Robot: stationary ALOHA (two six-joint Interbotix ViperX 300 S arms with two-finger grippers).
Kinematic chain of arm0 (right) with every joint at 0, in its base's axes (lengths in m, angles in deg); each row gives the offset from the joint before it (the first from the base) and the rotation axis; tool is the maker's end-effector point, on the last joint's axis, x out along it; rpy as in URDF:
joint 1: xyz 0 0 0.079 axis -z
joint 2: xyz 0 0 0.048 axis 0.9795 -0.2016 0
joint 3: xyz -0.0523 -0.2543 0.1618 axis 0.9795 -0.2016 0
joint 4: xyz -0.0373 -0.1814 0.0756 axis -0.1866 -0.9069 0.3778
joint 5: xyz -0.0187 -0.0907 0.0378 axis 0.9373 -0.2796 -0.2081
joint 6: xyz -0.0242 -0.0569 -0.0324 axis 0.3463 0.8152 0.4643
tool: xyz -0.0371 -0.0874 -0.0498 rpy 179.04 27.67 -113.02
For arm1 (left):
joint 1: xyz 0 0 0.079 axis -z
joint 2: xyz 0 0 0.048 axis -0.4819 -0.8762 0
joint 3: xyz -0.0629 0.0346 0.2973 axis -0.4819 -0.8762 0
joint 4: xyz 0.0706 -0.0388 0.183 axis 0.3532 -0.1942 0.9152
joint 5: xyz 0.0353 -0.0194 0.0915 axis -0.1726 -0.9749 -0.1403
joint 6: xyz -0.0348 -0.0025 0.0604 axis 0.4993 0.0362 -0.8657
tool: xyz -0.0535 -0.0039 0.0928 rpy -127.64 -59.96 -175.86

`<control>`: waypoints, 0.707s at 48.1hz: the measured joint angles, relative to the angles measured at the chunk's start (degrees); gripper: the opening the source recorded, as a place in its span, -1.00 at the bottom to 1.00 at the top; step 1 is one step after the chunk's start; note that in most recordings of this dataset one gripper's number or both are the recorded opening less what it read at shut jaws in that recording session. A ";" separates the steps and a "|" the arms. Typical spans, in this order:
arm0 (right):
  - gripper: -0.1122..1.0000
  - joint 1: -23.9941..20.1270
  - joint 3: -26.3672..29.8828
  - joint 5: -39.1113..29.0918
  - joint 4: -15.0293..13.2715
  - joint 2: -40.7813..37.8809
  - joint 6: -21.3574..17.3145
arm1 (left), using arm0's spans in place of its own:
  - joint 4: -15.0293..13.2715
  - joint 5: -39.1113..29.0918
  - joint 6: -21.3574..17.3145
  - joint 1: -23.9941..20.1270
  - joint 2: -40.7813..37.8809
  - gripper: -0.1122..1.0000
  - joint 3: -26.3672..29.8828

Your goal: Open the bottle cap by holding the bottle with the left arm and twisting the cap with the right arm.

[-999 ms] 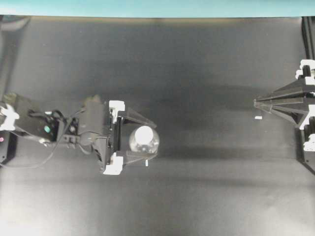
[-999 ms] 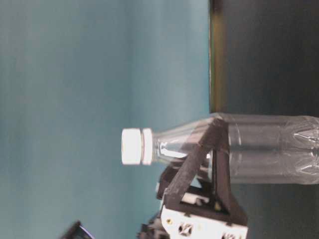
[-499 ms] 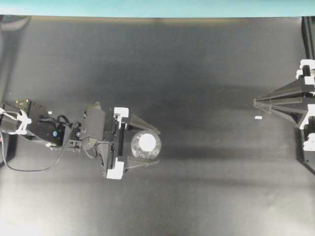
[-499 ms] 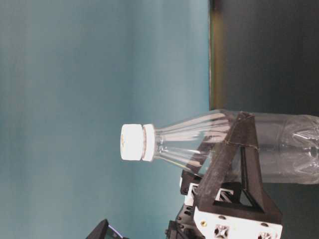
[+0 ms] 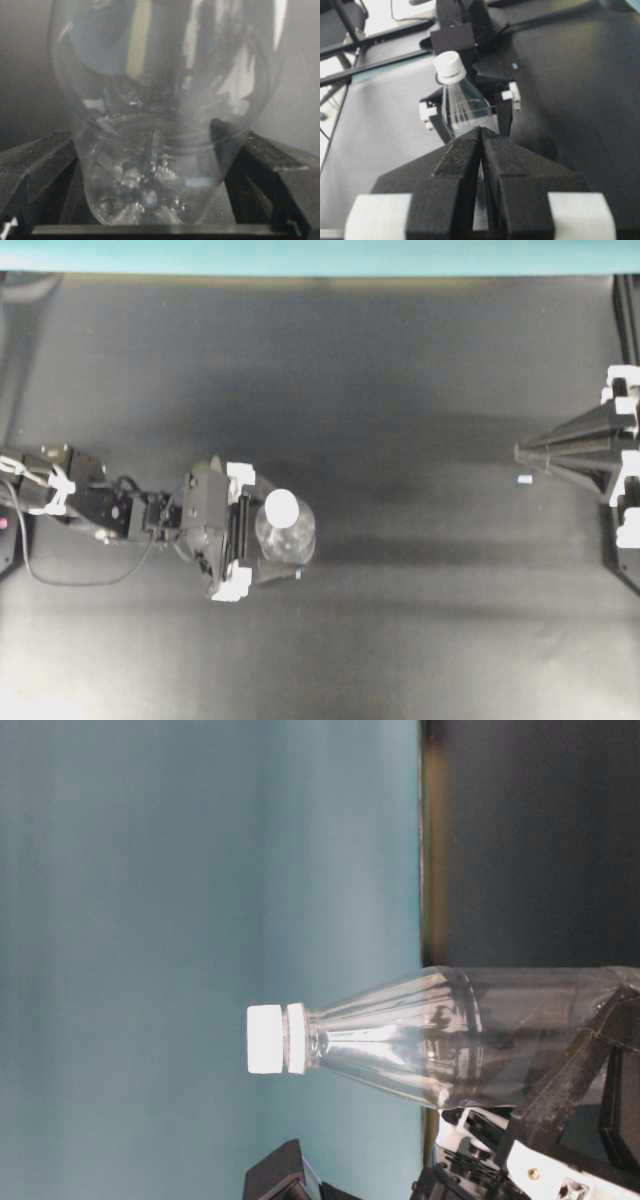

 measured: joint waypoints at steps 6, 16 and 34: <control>-0.80 0.00 0.79 -2.37 0.00 0.00 -1.41 | 0.00 -0.09 0.09 0.00 0.00 0.85 0.26; -0.80 -0.35 5.19 -14.94 0.79 -1.76 -7.47 | 0.00 -0.18 -0.53 0.00 -0.09 0.69 1.14; -0.79 -1.14 22.24 -40.52 2.81 -15.03 -13.01 | 0.00 0.18 -2.02 0.00 -0.44 0.69 1.67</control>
